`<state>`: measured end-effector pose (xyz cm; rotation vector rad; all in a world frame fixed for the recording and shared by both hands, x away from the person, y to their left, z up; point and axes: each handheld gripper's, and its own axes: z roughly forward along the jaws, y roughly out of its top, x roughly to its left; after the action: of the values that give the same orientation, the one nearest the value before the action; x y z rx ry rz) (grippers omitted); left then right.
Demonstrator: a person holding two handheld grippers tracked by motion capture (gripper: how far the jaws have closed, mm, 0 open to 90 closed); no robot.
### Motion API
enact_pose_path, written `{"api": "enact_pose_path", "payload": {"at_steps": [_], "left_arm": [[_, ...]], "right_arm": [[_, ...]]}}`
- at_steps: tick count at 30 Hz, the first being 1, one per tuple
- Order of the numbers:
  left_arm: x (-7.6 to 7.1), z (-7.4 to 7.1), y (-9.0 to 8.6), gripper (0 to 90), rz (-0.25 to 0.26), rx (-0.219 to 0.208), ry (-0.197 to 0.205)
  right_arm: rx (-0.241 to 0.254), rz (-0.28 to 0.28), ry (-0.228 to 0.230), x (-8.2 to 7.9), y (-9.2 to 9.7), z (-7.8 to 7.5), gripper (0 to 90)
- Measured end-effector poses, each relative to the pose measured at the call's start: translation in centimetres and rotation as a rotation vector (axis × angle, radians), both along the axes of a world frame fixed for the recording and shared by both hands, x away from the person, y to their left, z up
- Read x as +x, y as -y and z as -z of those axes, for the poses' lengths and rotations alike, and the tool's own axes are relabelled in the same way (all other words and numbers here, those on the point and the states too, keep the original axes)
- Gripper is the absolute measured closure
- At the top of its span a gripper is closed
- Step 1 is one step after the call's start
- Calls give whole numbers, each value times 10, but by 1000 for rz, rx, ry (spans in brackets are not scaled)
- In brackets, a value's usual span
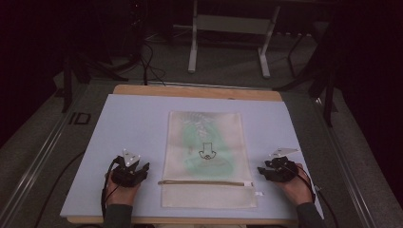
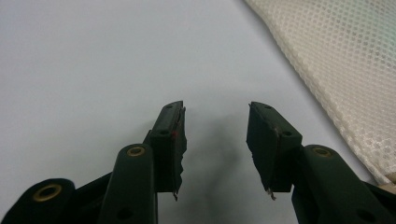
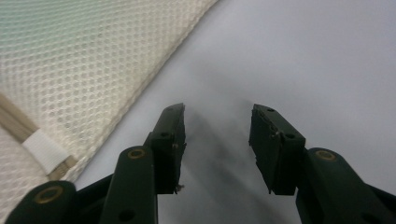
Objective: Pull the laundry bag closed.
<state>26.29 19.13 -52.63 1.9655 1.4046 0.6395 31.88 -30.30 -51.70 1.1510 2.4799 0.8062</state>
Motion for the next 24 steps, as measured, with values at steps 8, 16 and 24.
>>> {"api": "enact_pose_path", "payload": {"at_steps": [8,16,24], "left_arm": [[1,1,-5,569,-1,4,-5],[1,0,-10,572,-1,-33,-15],[2,1,-11,594,26,-38,-21]], "right_arm": [[-35,-41,-11,-1,-6,-6,532],[-59,-78,-30,3,-10,-12,506],[-81,-112,-38,1,-14,-20,492]]}}
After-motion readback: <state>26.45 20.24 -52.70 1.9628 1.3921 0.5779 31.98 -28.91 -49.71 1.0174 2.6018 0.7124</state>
